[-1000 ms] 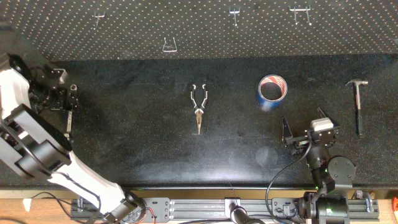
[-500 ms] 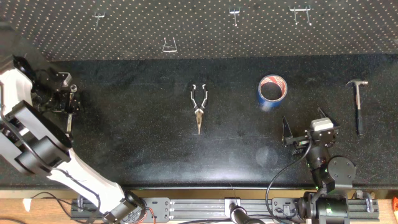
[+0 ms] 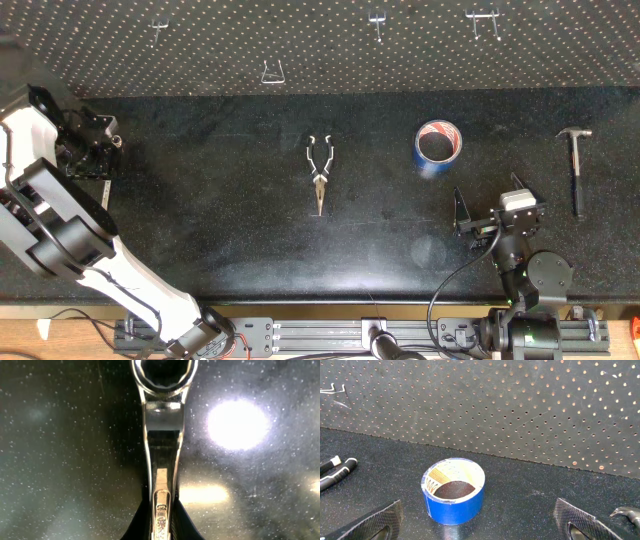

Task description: Place Tools Onto Pegboard

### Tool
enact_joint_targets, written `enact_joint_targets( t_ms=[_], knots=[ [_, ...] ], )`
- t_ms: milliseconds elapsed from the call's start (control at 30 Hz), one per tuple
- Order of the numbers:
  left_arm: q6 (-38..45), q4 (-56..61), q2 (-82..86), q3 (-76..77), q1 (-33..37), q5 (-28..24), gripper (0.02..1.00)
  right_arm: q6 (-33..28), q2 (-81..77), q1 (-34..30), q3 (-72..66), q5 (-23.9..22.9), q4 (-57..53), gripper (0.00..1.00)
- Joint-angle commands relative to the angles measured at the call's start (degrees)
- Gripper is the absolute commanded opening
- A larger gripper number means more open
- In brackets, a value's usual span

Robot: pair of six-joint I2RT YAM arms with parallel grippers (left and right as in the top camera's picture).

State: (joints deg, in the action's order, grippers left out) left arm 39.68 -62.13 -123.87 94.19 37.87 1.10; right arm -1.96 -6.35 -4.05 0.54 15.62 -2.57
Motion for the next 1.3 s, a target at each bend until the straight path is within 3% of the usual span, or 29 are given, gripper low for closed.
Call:
enact_joint_targets(
  t_ms=[33, 200, 433, 600, 800, 967, 1300],
  knots=[
    [-8.0, -0.07, -2.12, 0.59, -0.11, -2.82, 0.029, 0.87, 0.5, 0.13, -0.31, 0.52, 0.04, 0.98],
    [-13.16, -0.13, 2.25, 0.66, -2.19, -0.76, 0.027, 0.87, 0.5, 0.13, -0.31, 0.52, 0.04, 0.98],
    [-15.89, -0.02, 26.51, 0.15, -2.86, -2.21, 0.029, 0.87, 0.5, 0.13, -0.31, 0.52, 0.04, 0.98],
    [-15.93, 0.98, 45.92, -9.09, -2.62, -11.28, 0.027, 0.87, 0.5, 0.13, -0.31, 0.52, 0.04, 0.98],
    [-28.26, 21.9, 65.18, -31.85, -13.97, -12.11, 0.029, 0.87, 0.5, 0.13, -0.31, 0.52, 0.04, 0.98],
    [-30.69, 26.82, 65.48, -37.48, -21.14, -12.09, 0.029, 0.87, 0.5, 0.13, -0.31, 0.52, 0.04, 0.98],
    [-30.67, 38.38, 56.26, -37.73, -24.04, -7.78, 0.029, 0.87, 0.5, 0.13, -0.31, 0.52, 0.04, 0.98]
  ],
)
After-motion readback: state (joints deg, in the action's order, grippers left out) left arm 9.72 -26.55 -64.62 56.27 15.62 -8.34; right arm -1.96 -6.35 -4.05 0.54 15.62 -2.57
